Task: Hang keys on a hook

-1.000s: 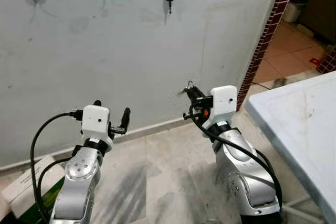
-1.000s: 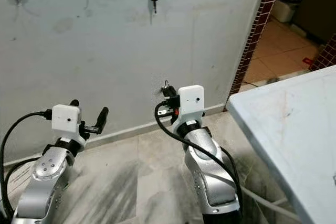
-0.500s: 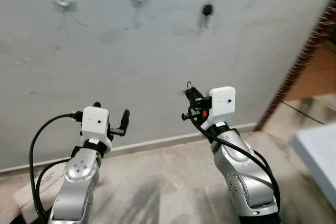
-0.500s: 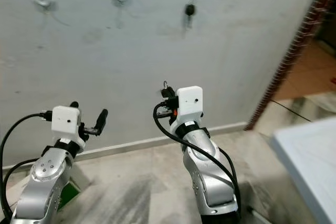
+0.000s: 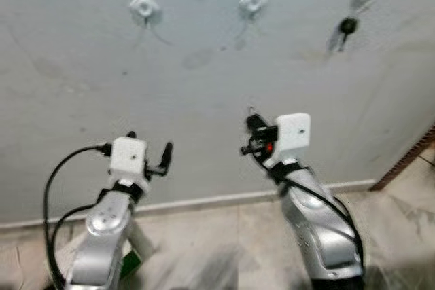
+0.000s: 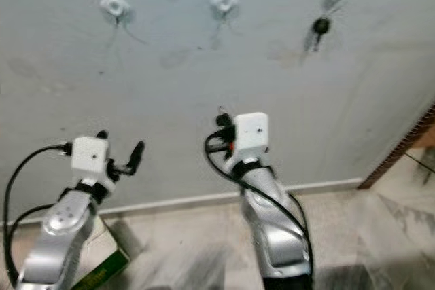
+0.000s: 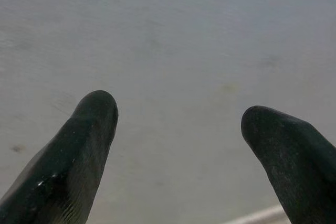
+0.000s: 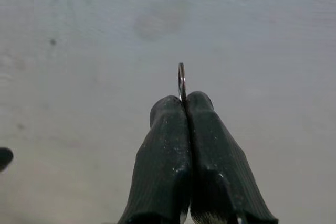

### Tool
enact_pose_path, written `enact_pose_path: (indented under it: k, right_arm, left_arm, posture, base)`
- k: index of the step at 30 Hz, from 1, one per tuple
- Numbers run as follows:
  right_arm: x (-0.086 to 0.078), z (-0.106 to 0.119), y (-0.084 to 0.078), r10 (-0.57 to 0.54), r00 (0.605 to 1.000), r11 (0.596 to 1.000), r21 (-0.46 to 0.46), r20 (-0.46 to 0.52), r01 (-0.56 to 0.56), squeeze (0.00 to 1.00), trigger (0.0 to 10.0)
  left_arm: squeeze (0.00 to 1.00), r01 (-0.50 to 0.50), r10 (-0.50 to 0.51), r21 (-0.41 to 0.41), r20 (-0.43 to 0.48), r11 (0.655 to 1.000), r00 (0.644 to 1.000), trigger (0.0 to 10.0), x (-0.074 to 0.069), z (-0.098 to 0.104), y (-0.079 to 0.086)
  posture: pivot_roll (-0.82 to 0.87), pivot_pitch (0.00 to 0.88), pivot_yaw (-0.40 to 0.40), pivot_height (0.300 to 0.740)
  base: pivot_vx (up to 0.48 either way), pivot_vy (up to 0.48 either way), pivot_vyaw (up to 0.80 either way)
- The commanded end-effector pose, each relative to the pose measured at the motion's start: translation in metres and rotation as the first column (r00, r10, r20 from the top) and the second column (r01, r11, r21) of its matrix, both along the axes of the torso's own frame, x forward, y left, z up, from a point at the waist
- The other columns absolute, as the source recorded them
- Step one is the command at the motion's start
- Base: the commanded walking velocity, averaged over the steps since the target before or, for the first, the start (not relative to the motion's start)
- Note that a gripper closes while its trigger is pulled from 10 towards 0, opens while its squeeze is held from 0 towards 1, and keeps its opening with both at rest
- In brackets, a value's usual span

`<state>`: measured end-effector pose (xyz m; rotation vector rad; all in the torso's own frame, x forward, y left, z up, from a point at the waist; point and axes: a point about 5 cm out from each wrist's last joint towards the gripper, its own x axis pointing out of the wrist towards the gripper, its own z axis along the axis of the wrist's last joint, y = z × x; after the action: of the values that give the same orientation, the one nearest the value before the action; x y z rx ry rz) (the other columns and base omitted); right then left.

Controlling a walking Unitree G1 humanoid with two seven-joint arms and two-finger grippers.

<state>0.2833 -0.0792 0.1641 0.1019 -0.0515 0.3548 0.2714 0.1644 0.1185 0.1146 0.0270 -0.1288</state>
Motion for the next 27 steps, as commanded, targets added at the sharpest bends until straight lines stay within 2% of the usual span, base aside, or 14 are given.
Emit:
enact_pose_path:
  k: [1,11,27]
  right_arm:
    - [0.0013,0.0017,-0.0066,-0.021,1.0,1.0,-0.008,0.011,0.021,0.0,10.0]
    - [0.0017,0.0019,-0.006,-0.023,1.0,1.0,-0.01,0.014,0.023,0.0,10.0]
    - [0.0022,0.0014,-0.0071,-0.024,1.0,1.0,-0.017,0.01,0.024,0.0,10.0]
  left_arm:
    - [0.0,0.015,-0.015,0.003,-0.005,1.0,1.0,10.0,-0.0001,-0.0007,-0.0059]
    - [0.0,0.037,-0.037,-0.009,0.018,0.999,0.999,10.0,-0.0004,0.0021,-0.0083]
    - [0.0,0.045,-0.044,-0.024,0.02,0.999,0.999,10.0,0.0003,0.0028,-0.0107]
  posture:
    - [0.06,0.095,0.062,0.74]
    - [0.06,0.09,0.061,0.74]
    - [0.05,0.102,0.059,0.74]
  base:
    - [0.0,0.0,0.0]
    - [0.0,0.0,0.0]
    - [0.0,-0.448,0.0]
